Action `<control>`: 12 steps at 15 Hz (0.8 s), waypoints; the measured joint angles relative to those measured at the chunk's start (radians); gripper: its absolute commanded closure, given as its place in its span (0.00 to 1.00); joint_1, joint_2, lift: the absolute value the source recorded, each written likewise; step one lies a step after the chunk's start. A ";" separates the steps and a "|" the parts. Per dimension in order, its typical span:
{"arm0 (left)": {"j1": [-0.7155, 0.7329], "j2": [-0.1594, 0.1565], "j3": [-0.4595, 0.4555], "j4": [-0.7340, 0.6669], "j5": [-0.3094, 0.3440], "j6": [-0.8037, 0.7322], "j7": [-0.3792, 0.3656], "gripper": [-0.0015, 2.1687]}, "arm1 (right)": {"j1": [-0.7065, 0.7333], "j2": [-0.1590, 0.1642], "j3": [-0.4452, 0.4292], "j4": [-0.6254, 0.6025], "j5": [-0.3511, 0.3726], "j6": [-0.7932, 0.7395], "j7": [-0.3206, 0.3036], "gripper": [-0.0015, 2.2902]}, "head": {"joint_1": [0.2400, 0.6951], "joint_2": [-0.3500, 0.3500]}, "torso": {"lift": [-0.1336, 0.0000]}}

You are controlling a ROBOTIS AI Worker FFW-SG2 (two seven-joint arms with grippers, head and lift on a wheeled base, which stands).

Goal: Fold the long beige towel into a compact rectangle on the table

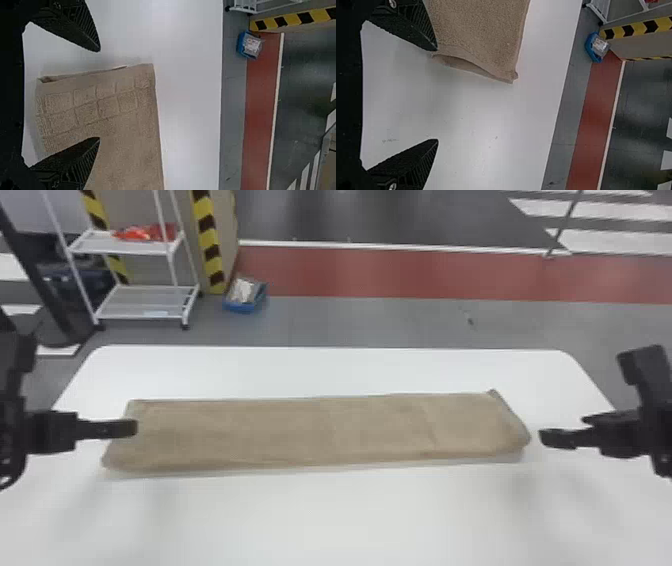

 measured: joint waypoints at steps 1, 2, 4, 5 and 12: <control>-0.005 -0.016 -0.004 0.002 0.005 0.000 0.035 0.09 | 0.002 0.000 0.000 0.000 0.000 0.000 0.000 0.03 | 1.00 0.40 | 0.07; -0.009 -0.032 -0.011 0.006 0.008 -0.001 0.071 0.09 | 0.004 0.000 -0.001 0.000 0.000 0.000 0.001 0.03 | 1.00 0.39 | 0.07; -0.026 -0.049 -0.026 0.025 0.009 -0.001 0.098 0.10 | 0.010 0.000 -0.004 -0.001 0.000 0.000 0.001 0.03 | 1.00 0.38 | 0.07; -0.035 -0.052 -0.032 0.039 0.008 0.000 0.110 0.10 | 0.014 0.000 -0.009 -0.001 0.000 0.000 0.001 0.03 | 1.00 0.37 | 0.07; -0.063 -0.051 -0.034 0.120 0.006 0.015 0.126 0.14 | 0.028 -0.003 -0.029 0.000 -0.002 -0.017 0.001 0.03 | 1.00 0.37 | 0.07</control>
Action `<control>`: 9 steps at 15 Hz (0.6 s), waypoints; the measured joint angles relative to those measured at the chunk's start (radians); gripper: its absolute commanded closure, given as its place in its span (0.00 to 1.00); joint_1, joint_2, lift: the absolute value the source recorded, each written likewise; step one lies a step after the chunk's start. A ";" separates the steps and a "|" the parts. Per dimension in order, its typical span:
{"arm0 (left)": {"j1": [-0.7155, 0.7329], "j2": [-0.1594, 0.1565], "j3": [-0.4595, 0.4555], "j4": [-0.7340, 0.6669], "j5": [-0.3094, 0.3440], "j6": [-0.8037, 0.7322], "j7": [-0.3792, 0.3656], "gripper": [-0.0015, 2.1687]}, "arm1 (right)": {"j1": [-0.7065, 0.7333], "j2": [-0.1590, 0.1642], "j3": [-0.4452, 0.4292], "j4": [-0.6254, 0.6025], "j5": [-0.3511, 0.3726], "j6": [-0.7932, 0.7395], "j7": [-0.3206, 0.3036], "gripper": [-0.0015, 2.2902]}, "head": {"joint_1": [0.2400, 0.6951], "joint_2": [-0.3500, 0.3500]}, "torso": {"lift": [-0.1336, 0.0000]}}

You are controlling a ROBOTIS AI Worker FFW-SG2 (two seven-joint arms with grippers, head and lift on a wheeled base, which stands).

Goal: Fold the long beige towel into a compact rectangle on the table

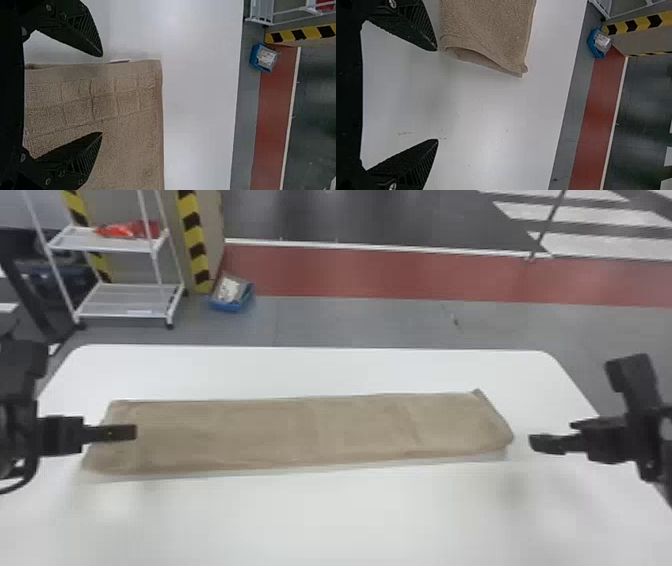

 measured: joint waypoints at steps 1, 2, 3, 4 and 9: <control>0.000 0.001 0.000 0.001 0.001 0.010 -0.005 0.22 | 0.000 0.000 0.000 0.000 0.000 -0.001 0.000 0.03 | 1.00 0.37 | 0.07; 0.000 0.001 0.000 0.001 0.001 0.020 -0.013 0.24 | 0.000 0.000 0.000 0.001 0.000 -0.002 0.000 0.03 | 1.00 0.36 | 0.07; -0.001 0.003 0.001 0.002 0.002 0.034 -0.021 0.24 | 0.000 0.000 0.000 0.001 0.000 -0.002 0.000 0.03 | 1.00 0.36 | 0.07; -0.002 0.004 0.001 0.002 0.004 0.046 -0.031 0.28 | 0.000 0.000 0.000 0.001 0.000 -0.002 0.000 0.03 | 1.00 0.36 | 0.07; -0.003 0.006 0.005 0.008 0.018 0.065 -0.061 0.61 | 0.004 -0.004 -0.007 0.001 -0.007 -0.002 0.000 0.03 | 1.00 0.34 | 0.07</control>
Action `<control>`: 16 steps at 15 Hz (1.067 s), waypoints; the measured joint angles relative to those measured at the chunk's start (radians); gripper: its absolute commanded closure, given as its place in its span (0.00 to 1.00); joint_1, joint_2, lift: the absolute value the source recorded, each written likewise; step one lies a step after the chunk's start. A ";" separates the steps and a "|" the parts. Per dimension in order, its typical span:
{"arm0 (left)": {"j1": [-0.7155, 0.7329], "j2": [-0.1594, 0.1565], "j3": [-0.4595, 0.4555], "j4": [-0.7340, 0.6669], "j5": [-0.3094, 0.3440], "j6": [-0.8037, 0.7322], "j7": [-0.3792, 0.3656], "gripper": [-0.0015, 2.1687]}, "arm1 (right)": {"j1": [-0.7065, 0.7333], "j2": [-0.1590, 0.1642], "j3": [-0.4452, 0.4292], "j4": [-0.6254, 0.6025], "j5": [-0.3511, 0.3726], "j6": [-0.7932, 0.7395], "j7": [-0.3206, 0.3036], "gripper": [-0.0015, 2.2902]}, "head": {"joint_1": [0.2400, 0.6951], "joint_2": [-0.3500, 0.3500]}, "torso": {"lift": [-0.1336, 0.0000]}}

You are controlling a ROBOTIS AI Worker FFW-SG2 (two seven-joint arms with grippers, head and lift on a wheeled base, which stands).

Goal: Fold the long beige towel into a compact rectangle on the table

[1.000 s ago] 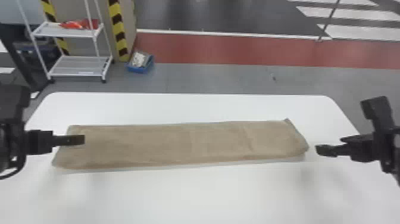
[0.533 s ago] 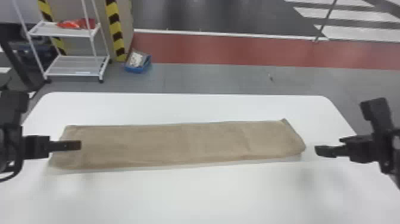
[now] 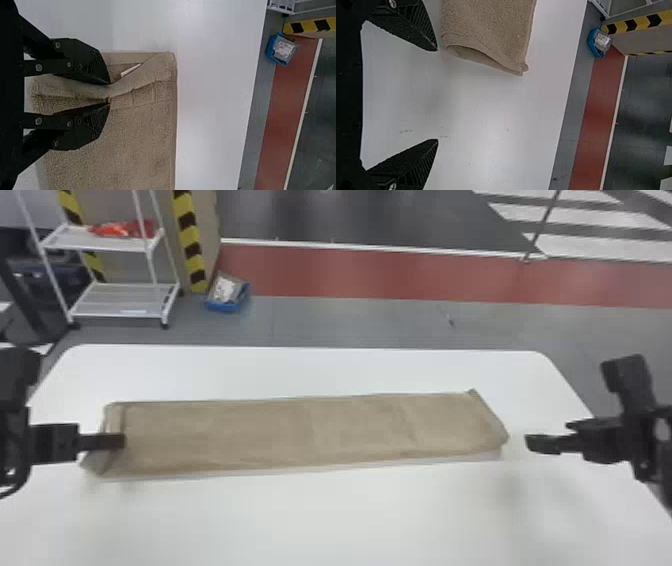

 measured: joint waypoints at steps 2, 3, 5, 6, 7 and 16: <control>0.000 0.000 0.005 0.000 0.007 0.012 -0.013 0.88 | 0.002 -0.002 -0.001 0.000 -0.004 0.000 0.000 0.03 | 1.00 0.33 | 0.07; 0.001 0.000 0.008 -0.001 0.008 0.022 -0.005 0.88 | 0.003 -0.002 -0.001 0.000 -0.004 0.000 0.000 0.03 | 1.00 0.33 | 0.07; 0.004 0.002 0.012 -0.004 0.011 0.036 -0.002 0.88 | 0.006 -0.002 -0.001 0.000 -0.005 0.000 0.000 0.03 | 1.00 0.34 | 0.07; 0.006 0.003 0.014 -0.006 0.011 0.037 -0.003 0.88 | 0.006 -0.002 -0.001 0.000 -0.005 0.000 0.000 0.03 | 1.00 0.34 | 0.07; 0.008 0.003 0.020 -0.008 0.012 0.037 -0.004 0.88 | 0.007 -0.002 -0.001 0.000 -0.006 0.000 0.000 0.03 | 1.00 0.34 | 0.07; 0.067 0.034 0.066 -0.072 0.052 0.062 0.025 0.03 | 0.016 0.000 -0.010 0.010 -0.009 -0.015 -0.001 0.03 | 1.00 0.37 | 0.07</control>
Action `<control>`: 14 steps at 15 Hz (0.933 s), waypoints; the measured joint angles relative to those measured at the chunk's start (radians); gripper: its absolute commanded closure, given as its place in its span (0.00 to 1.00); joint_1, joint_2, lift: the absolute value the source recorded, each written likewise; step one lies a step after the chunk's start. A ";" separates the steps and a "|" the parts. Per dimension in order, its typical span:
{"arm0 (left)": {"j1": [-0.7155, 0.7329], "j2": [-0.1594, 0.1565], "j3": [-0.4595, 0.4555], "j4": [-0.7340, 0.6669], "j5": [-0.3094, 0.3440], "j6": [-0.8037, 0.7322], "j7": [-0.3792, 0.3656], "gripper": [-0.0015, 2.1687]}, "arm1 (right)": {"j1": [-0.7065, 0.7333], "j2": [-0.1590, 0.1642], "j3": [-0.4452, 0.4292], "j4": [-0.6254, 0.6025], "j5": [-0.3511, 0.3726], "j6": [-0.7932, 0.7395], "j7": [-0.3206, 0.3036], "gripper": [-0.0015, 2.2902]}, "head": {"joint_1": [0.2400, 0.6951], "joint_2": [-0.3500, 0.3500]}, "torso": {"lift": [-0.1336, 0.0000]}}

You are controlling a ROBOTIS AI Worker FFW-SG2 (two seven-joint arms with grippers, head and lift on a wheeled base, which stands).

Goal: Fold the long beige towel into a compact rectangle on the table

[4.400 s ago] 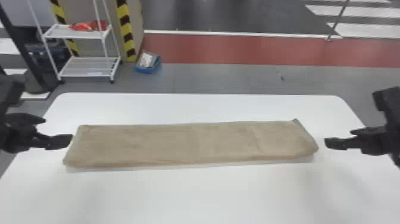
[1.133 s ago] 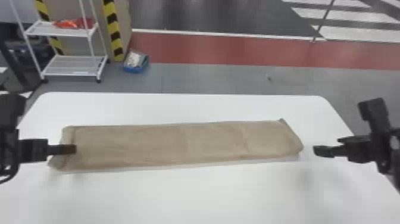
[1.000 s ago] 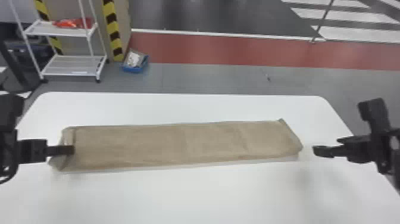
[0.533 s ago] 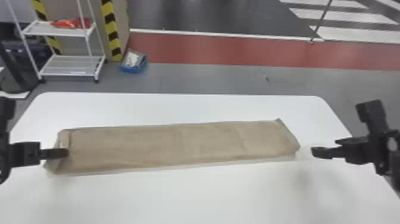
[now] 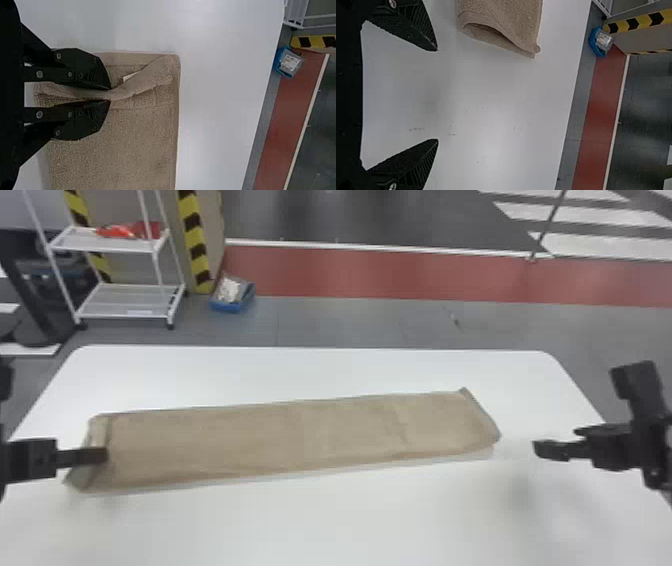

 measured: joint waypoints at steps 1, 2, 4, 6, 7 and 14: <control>0.002 -0.002 -0.001 0.000 0.003 -0.002 0.016 0.03 | 0.000 0.001 0.001 0.001 0.000 0.000 0.000 0.03 | 1.00 0.38 | 0.07; 0.001 -0.004 -0.003 0.000 0.005 -0.006 0.033 0.03 | 0.000 0.002 0.002 0.001 0.000 0.000 0.000 0.03 | 1.00 0.39 | 0.07; -0.005 -0.007 -0.002 0.000 0.007 -0.012 0.057 0.03 | 0.003 0.002 -0.003 0.001 0.000 -0.001 0.001 0.03 | 1.00 0.39 | 0.07; -0.012 -0.007 0.003 0.001 0.012 -0.013 0.070 0.03 | 0.006 0.000 -0.007 0.005 -0.001 -0.006 0.001 0.03 | 1.00 0.39 | 0.07; -0.012 -0.006 0.005 0.002 0.016 -0.013 0.077 0.03 | 0.007 -0.001 -0.009 0.008 -0.001 -0.011 0.001 0.03 | 1.00 0.39 | 0.07; 0.001 -0.011 0.046 -0.013 0.056 -0.045 0.112 0.04 | 0.005 -0.001 -0.007 0.024 -0.003 -0.025 -0.002 0.03 | 1.00 0.40 | 0.07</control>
